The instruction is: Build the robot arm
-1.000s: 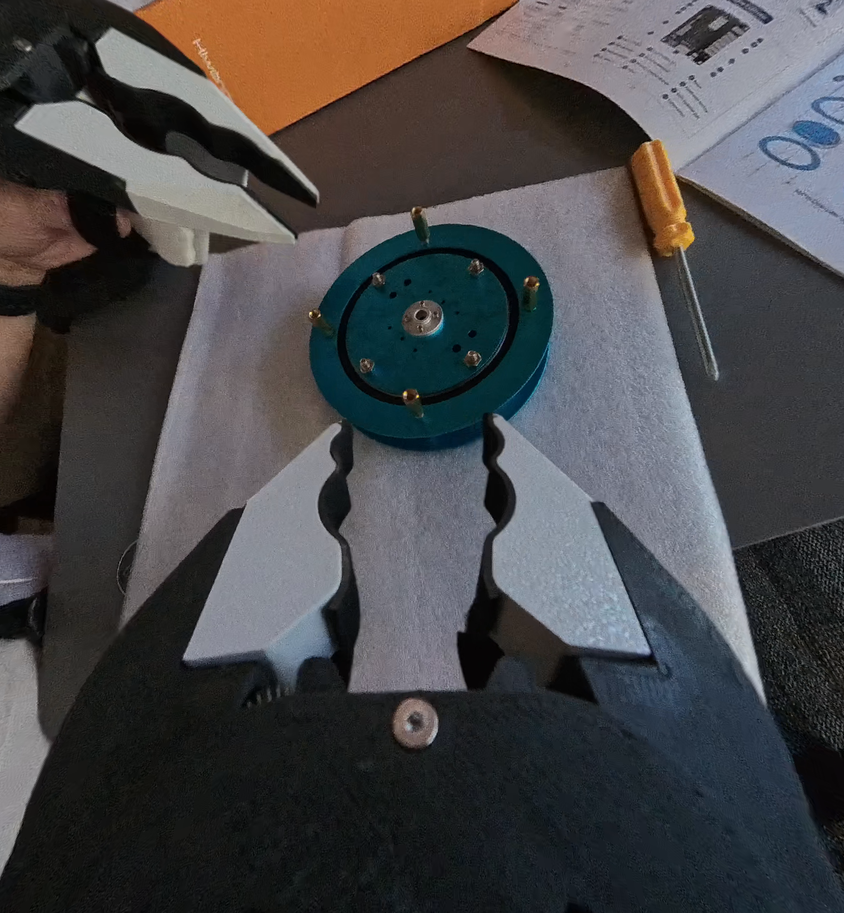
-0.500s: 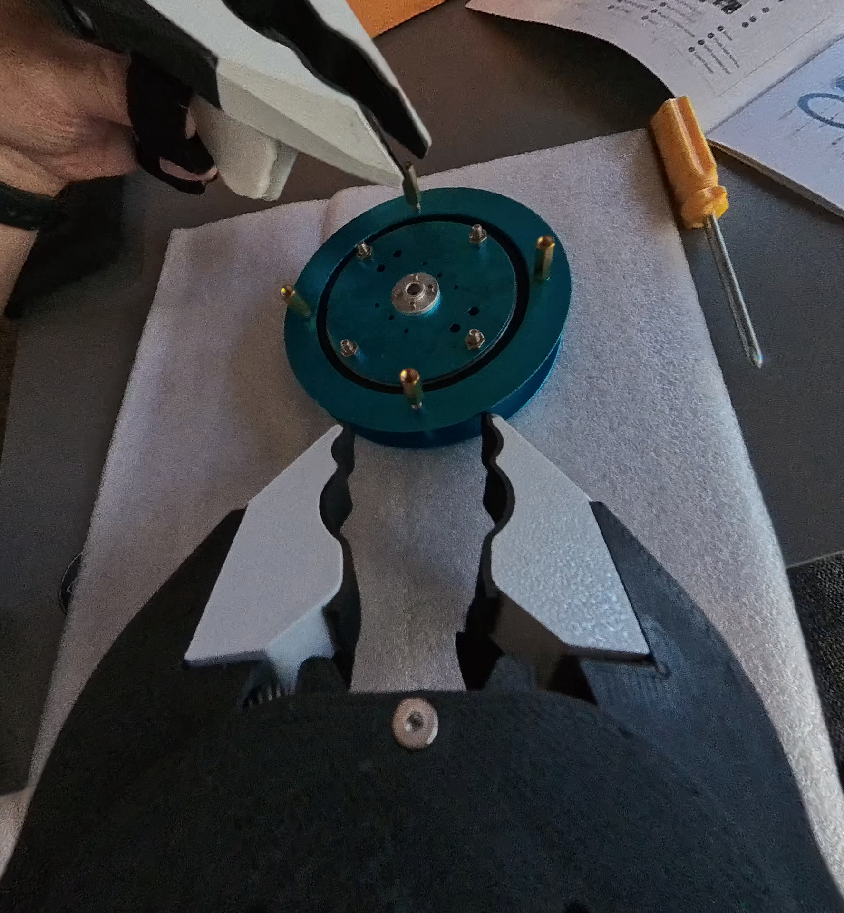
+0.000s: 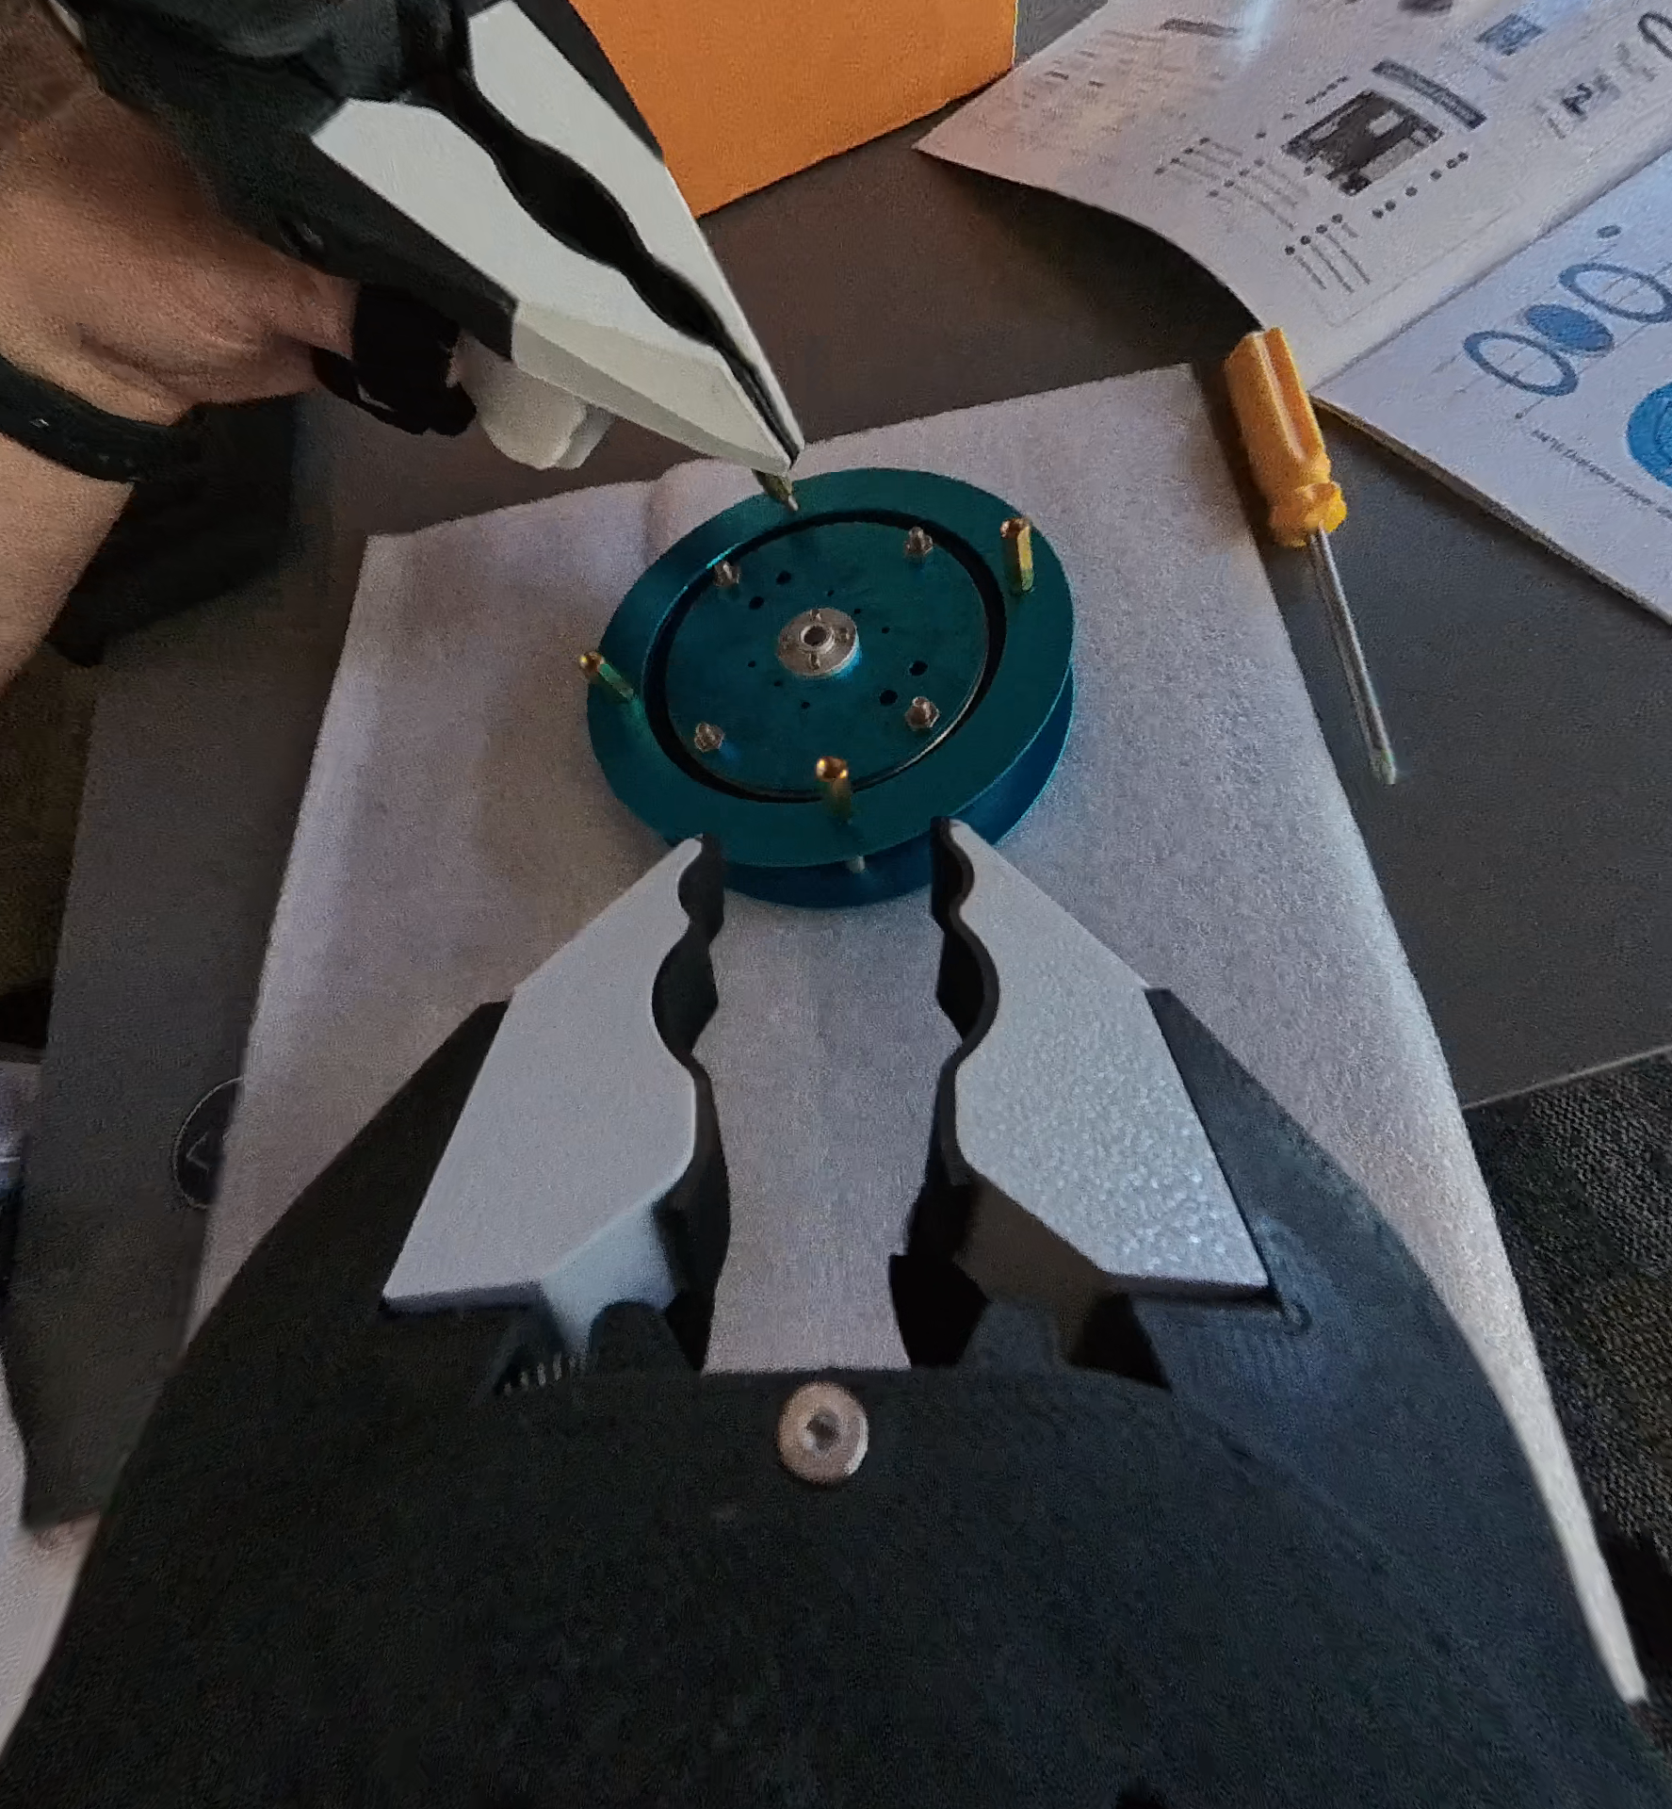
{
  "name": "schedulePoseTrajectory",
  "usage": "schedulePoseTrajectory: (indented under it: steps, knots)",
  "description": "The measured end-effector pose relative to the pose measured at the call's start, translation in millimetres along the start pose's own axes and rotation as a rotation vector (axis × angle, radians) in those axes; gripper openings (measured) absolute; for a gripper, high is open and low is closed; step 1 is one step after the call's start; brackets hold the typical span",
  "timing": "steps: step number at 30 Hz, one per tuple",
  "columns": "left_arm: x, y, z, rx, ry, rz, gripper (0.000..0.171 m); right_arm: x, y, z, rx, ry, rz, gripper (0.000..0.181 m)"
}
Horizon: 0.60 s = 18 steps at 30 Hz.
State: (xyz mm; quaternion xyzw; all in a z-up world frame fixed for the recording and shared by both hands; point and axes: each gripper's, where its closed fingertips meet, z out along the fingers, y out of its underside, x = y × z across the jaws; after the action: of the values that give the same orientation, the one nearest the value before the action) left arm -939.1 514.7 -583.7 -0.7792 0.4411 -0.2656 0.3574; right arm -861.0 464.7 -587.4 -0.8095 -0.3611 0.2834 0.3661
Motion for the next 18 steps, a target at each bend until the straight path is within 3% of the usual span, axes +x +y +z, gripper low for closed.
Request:
schedulePoseTrajectory:
  steps: [4, 7, 9, 18]
  knots:
    - [1.2, 0.1, -2.9, -0.012, -0.002, -0.004, 0.0, -3.1, -15.2, -4.9, 0.067, -0.063, 0.049, 0.031]
    - [1.9, 0.5, -4.0, -0.014, -0.009, -0.008, 0.0, 3.6, -4.7, 6.7, -0.001, -0.05, 0.032, 0.023]
    - [4.1, 0.1, -5.6, -0.007, -0.002, -0.012, 0.0, 6.5, -2.1, 10.5, -0.02, -0.046, 0.004, 0.005]
    - [18.0, 8.0, -12.9, 0.007, 0.022, -0.044, 0.0, 22.9, -15.1, 13.0, 0.003, -0.099, 0.026, 0.004]
